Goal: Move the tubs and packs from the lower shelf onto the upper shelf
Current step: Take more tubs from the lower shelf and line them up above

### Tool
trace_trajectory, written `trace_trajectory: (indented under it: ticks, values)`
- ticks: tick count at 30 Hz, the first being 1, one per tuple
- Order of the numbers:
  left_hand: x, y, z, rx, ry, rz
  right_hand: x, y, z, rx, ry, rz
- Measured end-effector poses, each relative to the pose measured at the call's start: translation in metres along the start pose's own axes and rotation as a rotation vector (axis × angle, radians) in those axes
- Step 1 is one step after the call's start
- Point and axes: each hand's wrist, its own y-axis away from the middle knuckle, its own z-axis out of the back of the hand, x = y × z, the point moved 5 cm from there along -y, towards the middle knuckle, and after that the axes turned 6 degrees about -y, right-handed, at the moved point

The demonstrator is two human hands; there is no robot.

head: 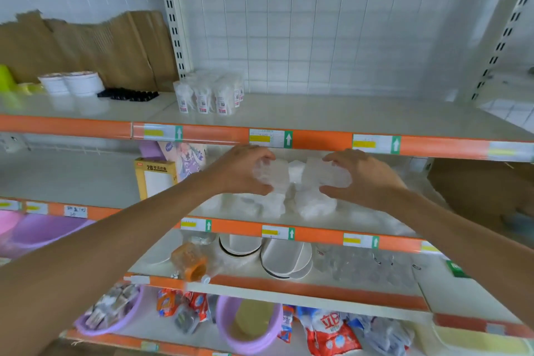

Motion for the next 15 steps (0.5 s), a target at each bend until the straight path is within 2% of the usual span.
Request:
trace_trajectory:
  ticks: [7, 11, 15]
  values:
    - [-0.015, -0.021, 0.071, -0.131, 0.014, 0.010, 0.009, -0.024, 0.063, -0.088, -0.012, 0.091]
    - [-0.006, -0.043, 0.081, -0.188, 0.055, 0.076, 0.001, -0.044, 0.076, -0.083, -0.047, 0.091]
    - [0.005, -0.075, 0.080, -0.172, 0.058, 0.064, -0.014, -0.075, 0.075, -0.092, -0.058, 0.071]
